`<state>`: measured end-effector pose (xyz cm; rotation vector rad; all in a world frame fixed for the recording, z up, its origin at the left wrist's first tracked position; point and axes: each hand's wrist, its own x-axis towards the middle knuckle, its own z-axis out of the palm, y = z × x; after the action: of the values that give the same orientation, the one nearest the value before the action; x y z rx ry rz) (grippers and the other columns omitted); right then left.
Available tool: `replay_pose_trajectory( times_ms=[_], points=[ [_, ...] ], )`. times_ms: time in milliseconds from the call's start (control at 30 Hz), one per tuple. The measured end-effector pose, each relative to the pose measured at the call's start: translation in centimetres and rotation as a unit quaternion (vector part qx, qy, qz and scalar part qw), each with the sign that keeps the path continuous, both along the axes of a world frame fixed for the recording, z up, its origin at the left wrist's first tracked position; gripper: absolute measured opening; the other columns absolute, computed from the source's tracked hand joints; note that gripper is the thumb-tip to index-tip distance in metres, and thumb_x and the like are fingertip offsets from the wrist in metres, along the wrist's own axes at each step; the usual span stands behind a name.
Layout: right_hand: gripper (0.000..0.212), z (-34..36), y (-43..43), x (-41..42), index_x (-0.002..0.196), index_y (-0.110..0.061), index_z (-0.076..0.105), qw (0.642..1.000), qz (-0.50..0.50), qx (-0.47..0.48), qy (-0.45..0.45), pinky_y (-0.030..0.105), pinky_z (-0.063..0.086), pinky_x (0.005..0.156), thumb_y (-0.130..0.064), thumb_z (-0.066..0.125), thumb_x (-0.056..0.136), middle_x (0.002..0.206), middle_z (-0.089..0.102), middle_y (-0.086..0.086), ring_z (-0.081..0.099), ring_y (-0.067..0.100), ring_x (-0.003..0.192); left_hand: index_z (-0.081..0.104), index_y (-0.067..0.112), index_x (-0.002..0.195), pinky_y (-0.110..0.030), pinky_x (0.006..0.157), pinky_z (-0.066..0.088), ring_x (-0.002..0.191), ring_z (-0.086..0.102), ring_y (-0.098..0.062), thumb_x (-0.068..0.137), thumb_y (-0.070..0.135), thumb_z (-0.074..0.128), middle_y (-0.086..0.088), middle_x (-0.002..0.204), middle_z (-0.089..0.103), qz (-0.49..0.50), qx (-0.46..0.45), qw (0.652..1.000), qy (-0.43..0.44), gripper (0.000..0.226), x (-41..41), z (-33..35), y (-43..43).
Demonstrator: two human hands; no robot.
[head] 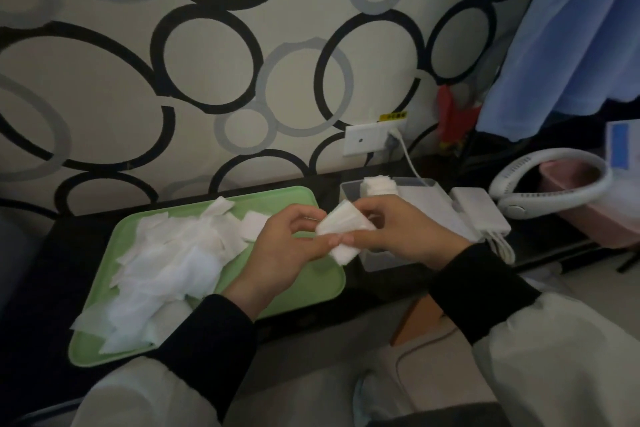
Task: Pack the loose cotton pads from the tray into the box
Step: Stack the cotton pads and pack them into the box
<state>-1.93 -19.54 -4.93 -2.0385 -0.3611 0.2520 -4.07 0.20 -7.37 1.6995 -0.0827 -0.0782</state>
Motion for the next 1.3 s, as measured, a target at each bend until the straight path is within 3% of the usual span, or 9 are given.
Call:
replay_pose_trajectory(
  times_ms=[133,300,500,667,900,1000,1100,1167,1300],
  points=[
    [0.027,1.1,-3.6,1.2,0.111,-0.012,0.069,0.992,-0.112,0.061,-0.01,0.043,0.057,0.086,-0.012,0.074,0.085,0.106,0.073,0.007,0.068,0.024,0.101,0.066,0.016,0.099,-0.027,0.064,0.056,0.074,0.074,-0.02,0.087,0.007,0.073,-0.01,0.092,0.073,0.007,0.02,1.0,-0.019,0.016,1.3,-0.7,-2.2],
    [0.026,1.3,-7.0,1.9,0.111,-0.013,0.068,0.957,-0.215,0.19,0.04,0.041,0.056,0.086,-0.001,0.064,0.088,0.109,0.071,0.011,0.067,0.027,0.104,0.072,0.033,0.089,-0.031,0.082,0.057,0.083,0.068,-0.004,0.088,0.025,0.07,0.015,0.087,0.073,-0.09,0.172,0.973,-0.122,0.008,2.4,-1.5,-6.3],
    [0.034,-0.1,-8.7,2.6,0.119,-0.012,0.065,0.956,-0.229,0.182,0.029,0.044,0.054,0.092,-0.001,0.063,0.087,0.115,0.07,0.01,0.066,0.025,0.107,0.069,0.036,0.105,-0.041,0.103,0.045,0.099,0.064,-0.004,0.087,0.042,0.066,0.018,0.101,0.071,-0.156,0.34,0.912,-0.167,0.019,2.9,-1.4,-9.9],
    [0.038,-0.8,-10.1,2.6,0.119,-0.009,0.065,0.968,-0.191,0.166,0.004,0.045,0.054,0.092,0.0,0.072,0.083,0.111,0.073,0.008,0.068,0.027,0.108,0.072,0.034,0.107,-0.039,0.095,0.05,0.097,0.066,-0.014,0.089,0.026,0.057,0.01,0.104,0.074,-0.125,0.38,0.899,-0.177,0.025,4.1,-1.7,-11.1],
    [0.035,-1.3,-11.2,2.4,0.108,0.003,0.06,0.98,-0.16,0.111,-0.035,0.021,0.054,0.078,0.015,0.071,0.077,0.103,0.071,0.011,0.067,0.011,0.09,0.063,0.032,0.085,-0.029,0.081,0.055,0.083,0.067,-0.013,0.082,0.009,0.067,0.006,0.089,0.071,-0.116,0.344,0.92,-0.149,0.023,6.8,-2.4,-11.7],
    [0.034,-1.5,-11.7,2.1,0.103,-0.002,0.06,0.988,-0.126,0.089,-0.016,0.016,0.051,0.072,0.018,0.069,0.076,0.088,0.071,-0.003,0.066,0.004,0.083,0.048,0.035,0.077,-0.028,0.07,0.044,0.09,0.064,-0.019,0.082,0.017,0.068,0.007,0.089,0.063,-0.117,0.408,0.887,-0.179,0.027,7.6,-2.4,-11.9],
    [0.038,-1.6,-11.4,1.9,0.106,0.003,0.059,0.991,-0.11,0.075,0.001,0.015,0.052,0.07,0.016,0.074,0.073,0.094,0.069,0.004,0.067,0.008,0.086,0.055,0.029,0.088,-0.028,0.071,0.033,0.096,0.053,-0.02,0.081,0.032,0.068,0.004,0.098,0.053,-0.065,0.511,0.807,-0.29,0.015,8.0,-2.4,-11.7],
    [0.038,-1.5,-10.9,1.9,0.104,0.003,0.06,0.993,-0.106,0.052,-0.008,0.016,0.053,0.071,0.012,0.078,0.072,0.096,0.069,0.008,0.067,0.01,0.088,0.053,0.026,0.106,-0.03,0.077,0.031,0.103,0.044,-0.02,0.074,0.038,0.072,0.0,0.113,0.047,-0.022,0.522,0.795,-0.308,0.039,8.3,-2.9,-11.5],
    [0.034,-1.8,-10.5,2.1,0.094,-0.009,0.064,0.993,-0.103,-0.044,-0.04,0.023,0.055,0.073,0.004,0.082,0.069,0.092,0.07,0.0,0.067,0.007,0.088,0.029,0.028,0.139,-0.044,0.109,0.03,0.132,0.031,-0.026,0.064,0.058,0.073,-0.003,0.141,0.032,0.015,0.492,0.833,-0.252,0.091,9.6,-3.6,-11.2]
  ],
)
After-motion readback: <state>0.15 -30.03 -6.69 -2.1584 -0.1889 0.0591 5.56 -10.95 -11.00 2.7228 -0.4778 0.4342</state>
